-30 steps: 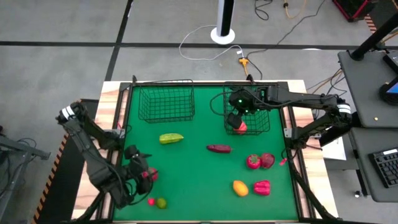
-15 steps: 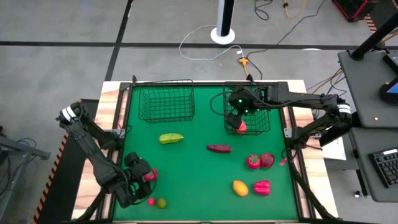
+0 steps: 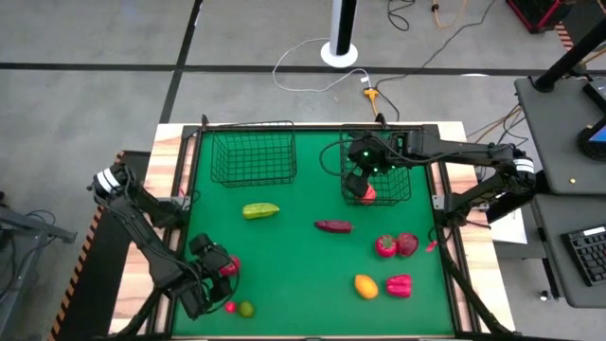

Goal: Sort produce into baskets
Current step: Put the left red tomato into the left wire basket

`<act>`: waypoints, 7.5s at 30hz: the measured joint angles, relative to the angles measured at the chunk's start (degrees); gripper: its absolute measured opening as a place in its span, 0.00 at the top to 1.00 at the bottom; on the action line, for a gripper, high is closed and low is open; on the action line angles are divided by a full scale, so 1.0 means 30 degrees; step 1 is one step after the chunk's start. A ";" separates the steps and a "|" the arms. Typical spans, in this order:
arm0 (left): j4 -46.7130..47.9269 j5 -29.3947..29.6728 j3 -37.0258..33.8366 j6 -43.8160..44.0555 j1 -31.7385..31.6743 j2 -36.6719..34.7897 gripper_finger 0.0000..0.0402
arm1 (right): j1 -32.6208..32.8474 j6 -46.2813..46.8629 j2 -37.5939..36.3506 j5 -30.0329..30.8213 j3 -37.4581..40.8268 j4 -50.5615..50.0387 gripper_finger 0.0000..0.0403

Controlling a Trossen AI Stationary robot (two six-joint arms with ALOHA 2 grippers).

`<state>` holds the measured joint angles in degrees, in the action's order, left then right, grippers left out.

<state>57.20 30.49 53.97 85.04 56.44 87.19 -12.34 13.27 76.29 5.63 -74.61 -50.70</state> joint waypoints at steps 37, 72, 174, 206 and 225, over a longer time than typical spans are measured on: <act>-0.2481 0.1683 -0.0625 -0.0764 0.0082 -0.0030 0.41 | 0.0000 -0.0112 0.0000 -0.0022 0.0015 0.0044 0.20; -0.2876 0.5184 0.2652 -2.3550 -1.4567 -0.8240 0.44 | -0.0007 -0.1064 -0.0323 -0.0032 0.0015 -0.0500 0.19; 0.2182 -0.3849 -0.2396 -0.1503 -0.7376 -0.3087 0.12 | 0.0160 -0.1621 -0.0036 -0.2463 0.1559 0.1459 0.19; 0.4274 -0.2935 -0.3610 -0.0787 -0.7571 -0.3057 0.12 | 0.0160 -0.1099 -0.0036 -0.2528 0.1559 0.1588 0.19; 0.3244 -0.2715 -0.4639 0.0557 -0.7568 -0.2948 0.14 | 0.0160 -0.1066 -0.0036 -0.2528 0.1559 0.1741 0.19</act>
<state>66.94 22.34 40.06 86.71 33.74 78.35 -11.86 10.07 76.18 -1.96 -69.93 -45.47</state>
